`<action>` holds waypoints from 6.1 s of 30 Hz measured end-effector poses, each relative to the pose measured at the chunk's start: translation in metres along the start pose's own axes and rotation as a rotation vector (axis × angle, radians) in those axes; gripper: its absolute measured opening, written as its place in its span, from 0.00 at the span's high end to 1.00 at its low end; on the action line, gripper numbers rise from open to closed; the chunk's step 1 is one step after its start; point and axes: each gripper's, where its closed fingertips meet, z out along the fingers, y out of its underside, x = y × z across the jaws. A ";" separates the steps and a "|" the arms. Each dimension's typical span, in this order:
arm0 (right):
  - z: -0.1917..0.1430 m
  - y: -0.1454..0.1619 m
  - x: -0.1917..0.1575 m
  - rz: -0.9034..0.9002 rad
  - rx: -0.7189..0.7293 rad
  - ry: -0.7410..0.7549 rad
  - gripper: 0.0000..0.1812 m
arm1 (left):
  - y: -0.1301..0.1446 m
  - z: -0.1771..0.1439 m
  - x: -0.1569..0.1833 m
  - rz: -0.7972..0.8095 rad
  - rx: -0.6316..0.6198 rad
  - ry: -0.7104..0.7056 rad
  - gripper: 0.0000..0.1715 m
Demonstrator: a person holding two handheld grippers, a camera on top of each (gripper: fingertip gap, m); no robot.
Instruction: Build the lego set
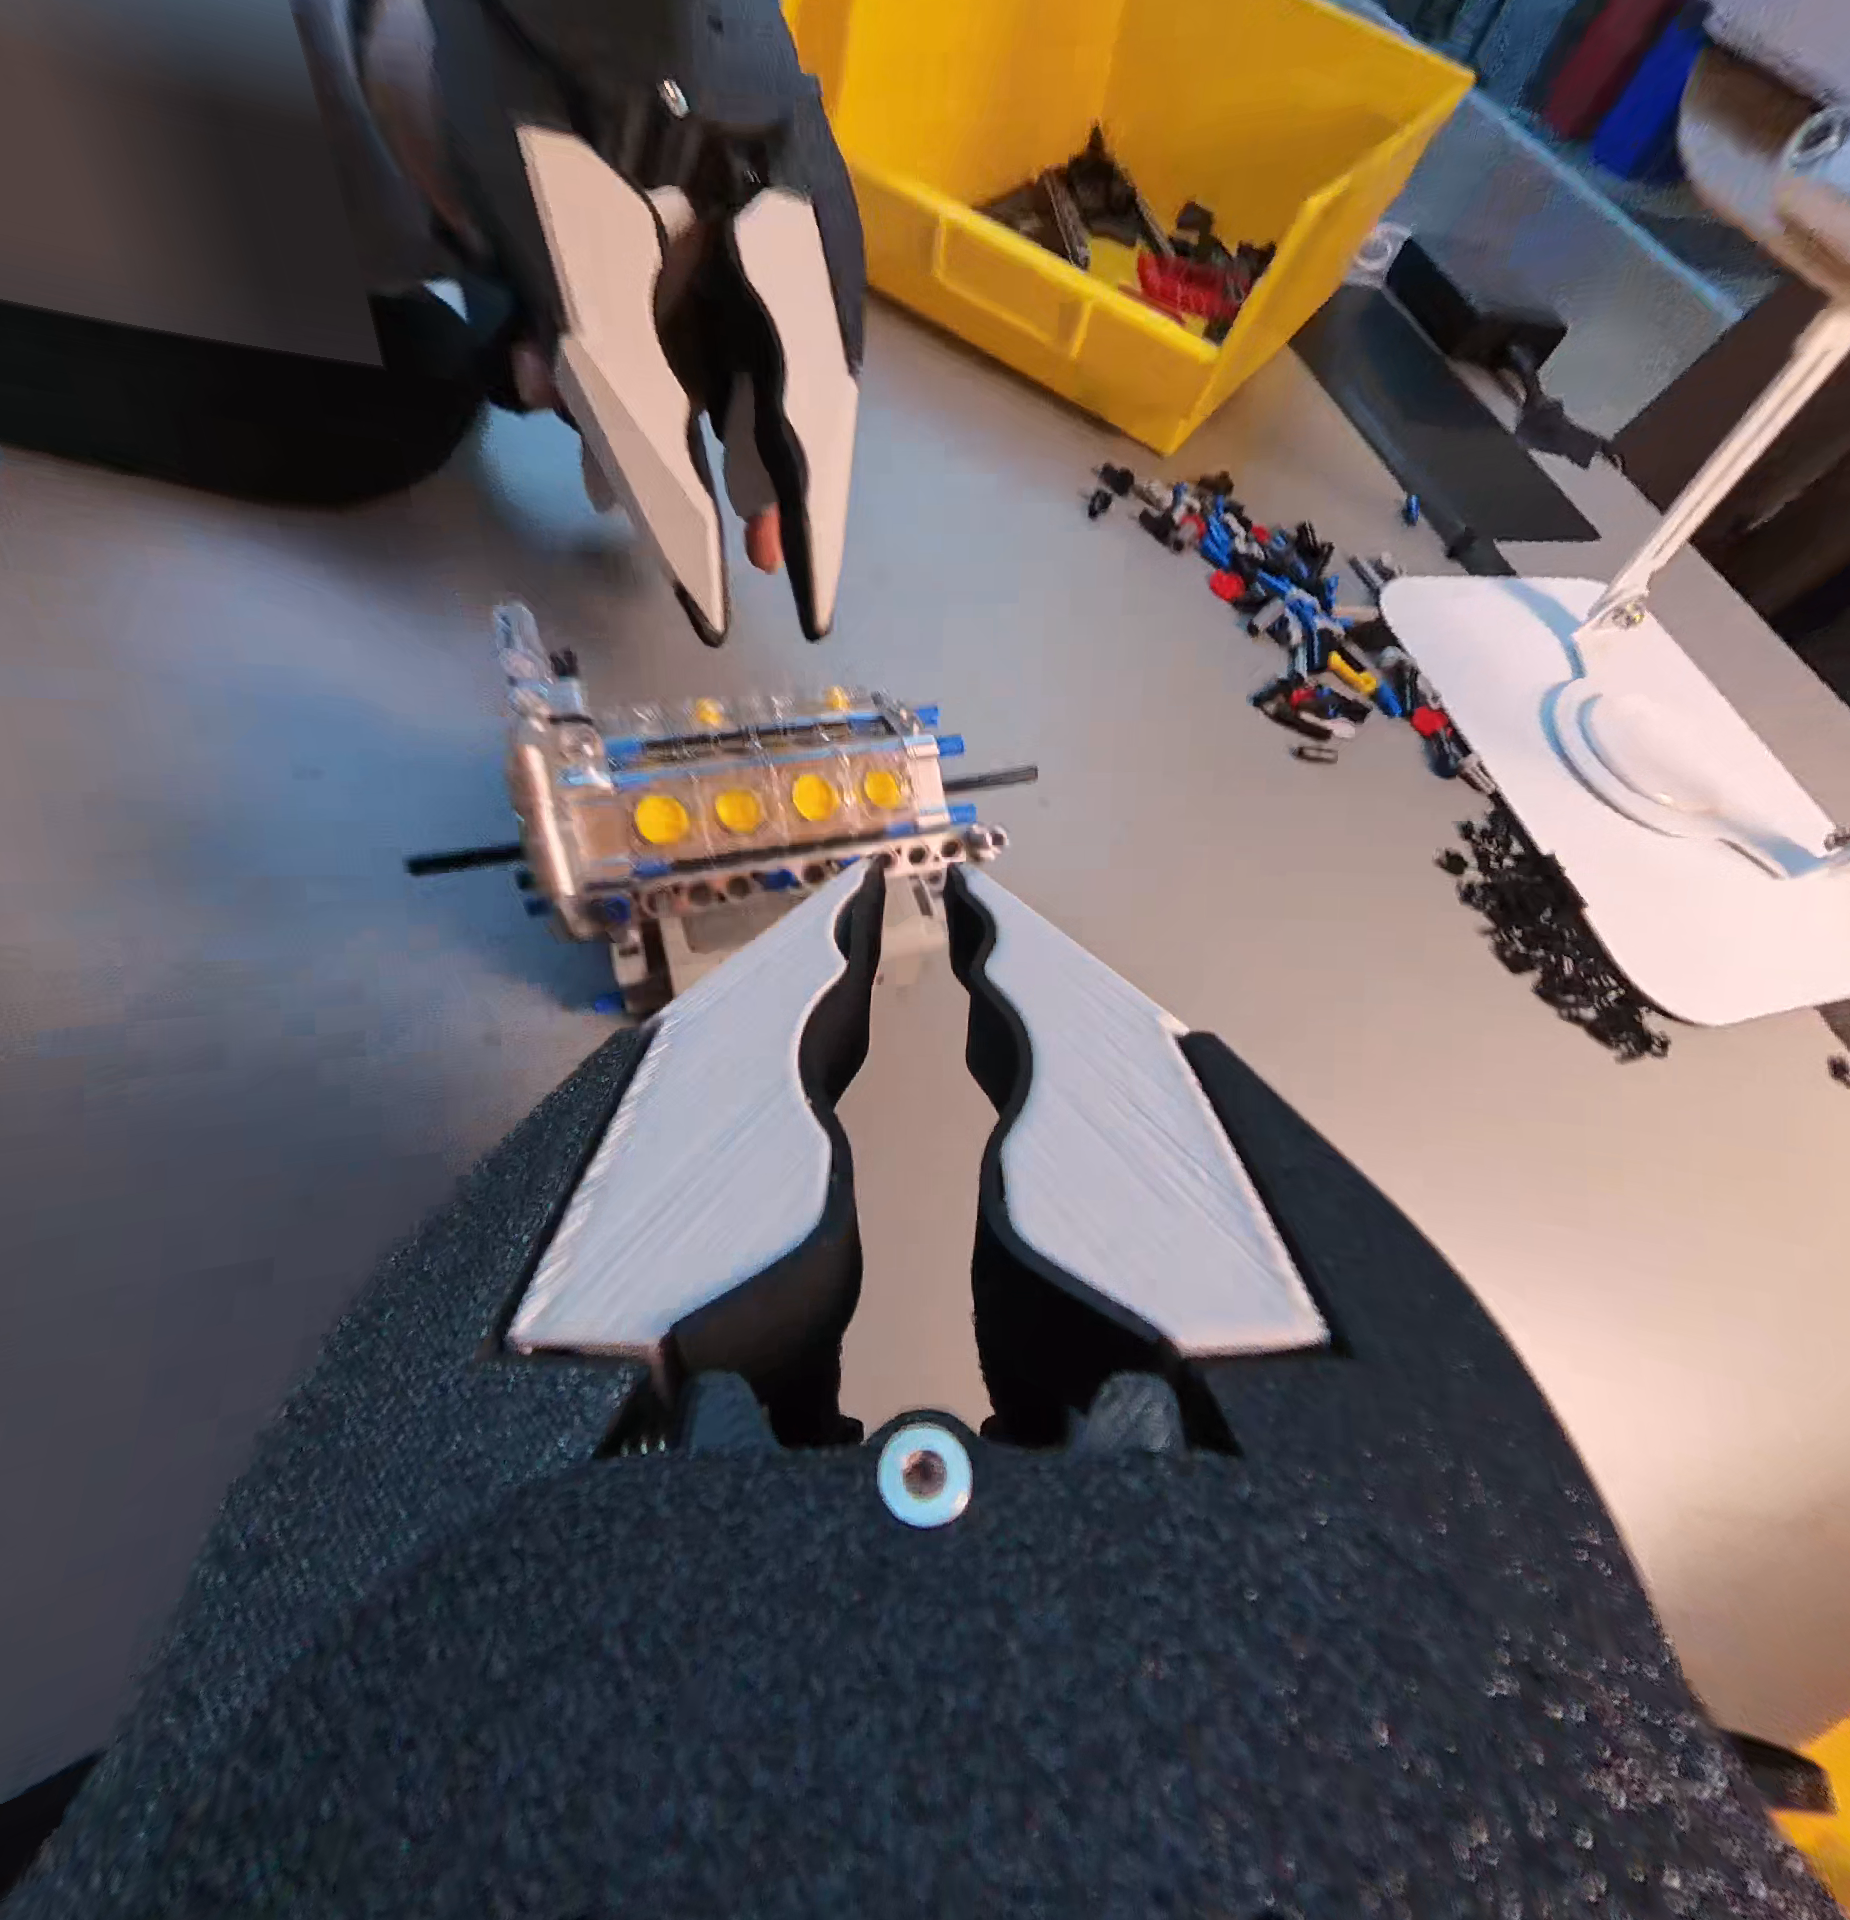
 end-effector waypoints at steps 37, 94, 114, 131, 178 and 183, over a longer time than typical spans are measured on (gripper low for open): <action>0.036 -0.002 -0.042 -0.148 -0.504 -0.231 0.98 | -0.002 0.015 0.017 0.175 -0.042 -0.030 0.89; 0.026 -0.003 -0.077 -0.292 -0.767 -0.191 0.97 | 0.039 0.056 0.015 0.182 -0.228 -0.091 0.54; 0.014 -0.020 -0.059 -0.179 -0.596 -0.070 0.87 | 0.036 0.052 0.017 0.198 -0.202 -0.090 0.64; 0.005 -0.025 -0.111 -0.214 -0.161 0.569 0.88 | 0.036 0.052 0.017 0.294 -0.200 -0.110 0.63; -0.003 -0.043 -0.023 -0.372 -0.195 0.263 0.99 | -0.018 0.054 0.008 0.599 0.061 -0.360 0.80; -0.008 -0.033 -0.047 -0.524 -0.172 0.273 0.99 | -0.009 0.055 0.015 0.883 -0.050 -0.489 0.81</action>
